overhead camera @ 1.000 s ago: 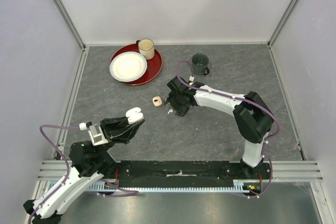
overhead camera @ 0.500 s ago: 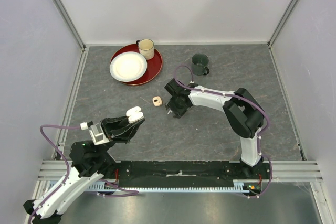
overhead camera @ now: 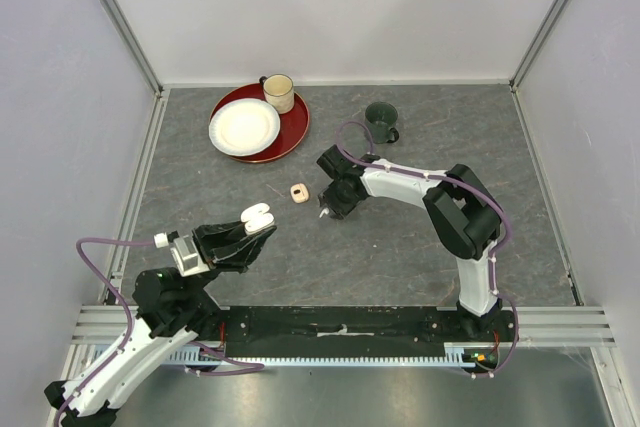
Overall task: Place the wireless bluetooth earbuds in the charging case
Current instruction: Pick up the earbud from the center of the board.
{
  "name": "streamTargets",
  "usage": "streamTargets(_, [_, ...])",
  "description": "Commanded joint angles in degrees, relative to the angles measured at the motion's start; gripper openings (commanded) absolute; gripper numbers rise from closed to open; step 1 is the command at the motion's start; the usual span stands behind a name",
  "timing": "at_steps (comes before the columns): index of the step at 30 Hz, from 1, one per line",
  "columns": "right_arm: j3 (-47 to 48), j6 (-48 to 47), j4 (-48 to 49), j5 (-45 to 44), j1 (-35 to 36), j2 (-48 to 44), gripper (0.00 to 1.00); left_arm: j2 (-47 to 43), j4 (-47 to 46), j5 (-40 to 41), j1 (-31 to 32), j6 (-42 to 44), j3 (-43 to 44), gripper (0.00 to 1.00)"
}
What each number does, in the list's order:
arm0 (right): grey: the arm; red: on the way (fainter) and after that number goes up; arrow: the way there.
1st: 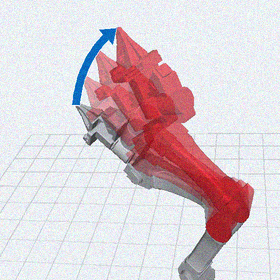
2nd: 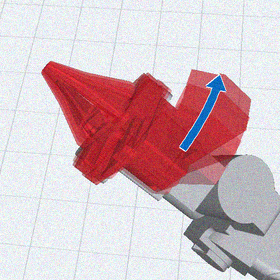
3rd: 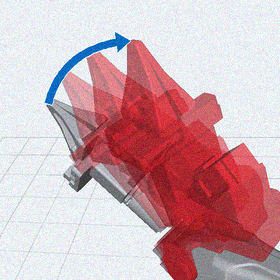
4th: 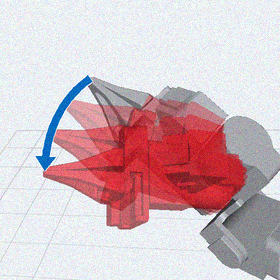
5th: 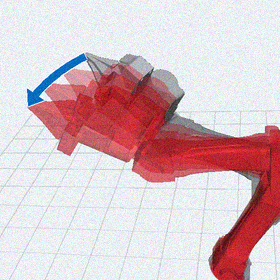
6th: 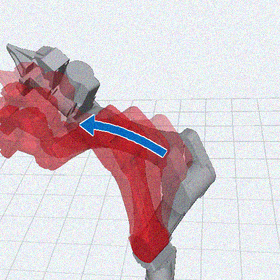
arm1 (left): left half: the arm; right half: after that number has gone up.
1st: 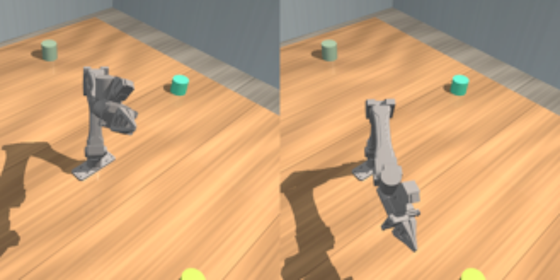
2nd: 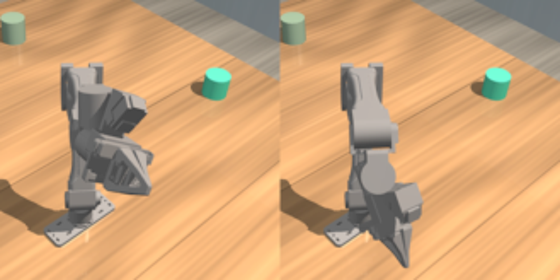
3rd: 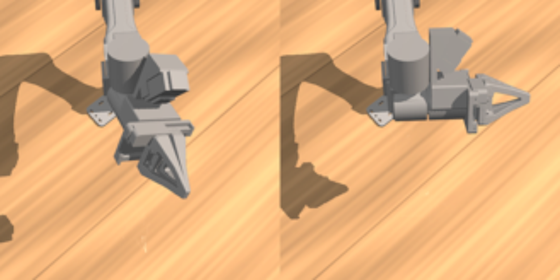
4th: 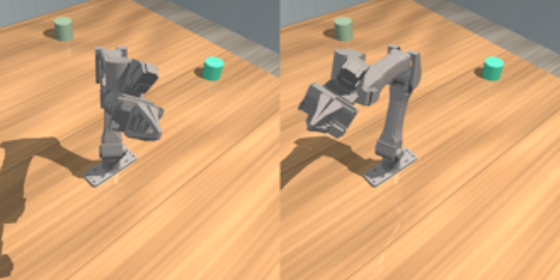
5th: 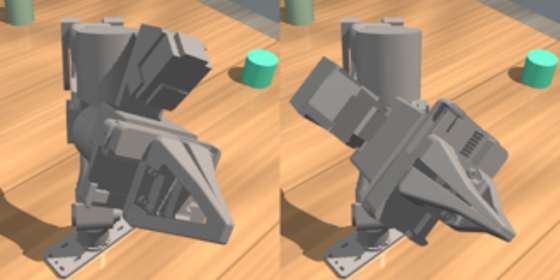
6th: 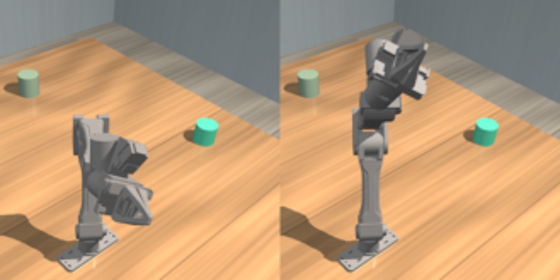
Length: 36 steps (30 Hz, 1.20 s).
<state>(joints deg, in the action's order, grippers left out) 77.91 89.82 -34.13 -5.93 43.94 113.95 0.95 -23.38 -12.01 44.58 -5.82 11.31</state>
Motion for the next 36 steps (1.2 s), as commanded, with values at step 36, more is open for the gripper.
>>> streamTargets(36, [-16.1,-31.9,3.8,-9.1,-0.3,-14.2,0.08,2.8,-2.4,0.7,-0.2,0.8,0.8,0.02])
